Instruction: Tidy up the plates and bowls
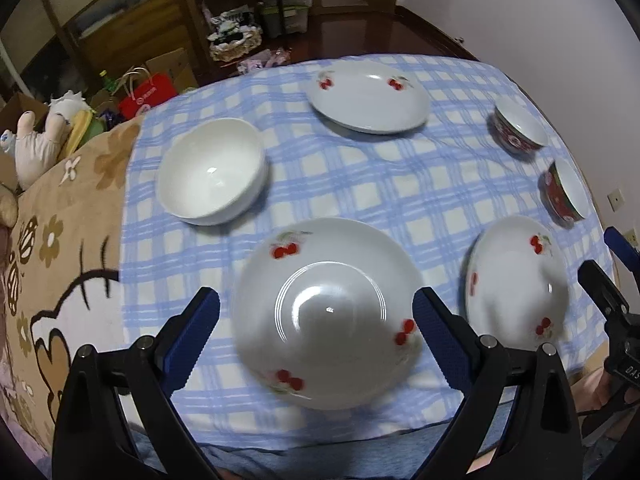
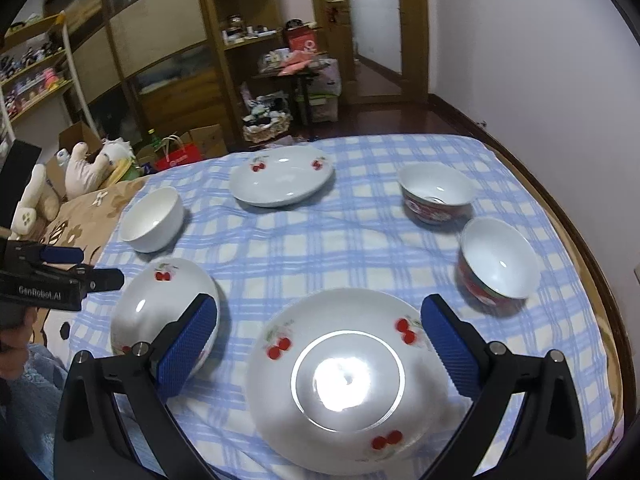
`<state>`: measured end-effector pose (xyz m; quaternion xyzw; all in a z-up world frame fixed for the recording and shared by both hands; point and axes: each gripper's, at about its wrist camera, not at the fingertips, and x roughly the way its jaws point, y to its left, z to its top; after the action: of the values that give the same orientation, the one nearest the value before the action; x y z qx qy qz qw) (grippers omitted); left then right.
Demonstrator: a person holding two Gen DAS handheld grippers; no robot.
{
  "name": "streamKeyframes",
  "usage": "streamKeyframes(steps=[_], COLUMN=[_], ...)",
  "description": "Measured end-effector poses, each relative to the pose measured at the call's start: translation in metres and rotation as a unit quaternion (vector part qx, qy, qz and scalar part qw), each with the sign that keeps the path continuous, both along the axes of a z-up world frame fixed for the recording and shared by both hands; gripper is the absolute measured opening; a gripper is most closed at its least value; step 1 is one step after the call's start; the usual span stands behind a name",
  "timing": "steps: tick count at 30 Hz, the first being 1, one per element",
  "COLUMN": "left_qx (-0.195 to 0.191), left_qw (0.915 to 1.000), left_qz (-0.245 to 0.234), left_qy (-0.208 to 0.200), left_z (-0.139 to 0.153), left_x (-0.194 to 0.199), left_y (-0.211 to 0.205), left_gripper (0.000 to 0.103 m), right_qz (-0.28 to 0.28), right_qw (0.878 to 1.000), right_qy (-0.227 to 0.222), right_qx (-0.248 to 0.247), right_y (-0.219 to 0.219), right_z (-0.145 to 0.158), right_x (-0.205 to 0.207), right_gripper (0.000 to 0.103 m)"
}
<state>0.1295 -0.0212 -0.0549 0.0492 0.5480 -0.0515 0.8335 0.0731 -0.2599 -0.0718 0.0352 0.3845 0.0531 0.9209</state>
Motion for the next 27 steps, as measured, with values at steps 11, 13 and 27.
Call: streamKeyframes(steps=[11,13,27], left_qx=[-0.027,-0.023,-0.042], left_qw=[0.9992,0.9993,0.9956], left_qz=[0.03,0.029,0.054], left_qy=[0.004,0.008,0.064], left_z=[-0.019,-0.024,-0.071], left_x=[0.023,0.028,0.046], left_y=[0.051,0.057,0.084], left_gripper=[0.096,0.096,0.096], right_qz=[0.034,0.041,0.072], right_qw=[0.999,0.999,0.994], right_qy=[0.007,0.012,0.077], right_qx=[-0.014,-0.017,-0.04], right_y=[0.052,0.063,0.107], right_z=[-0.005,-0.009,-0.057], right_x=[0.025,0.033,0.072], right_gripper=[0.103,0.103,0.103])
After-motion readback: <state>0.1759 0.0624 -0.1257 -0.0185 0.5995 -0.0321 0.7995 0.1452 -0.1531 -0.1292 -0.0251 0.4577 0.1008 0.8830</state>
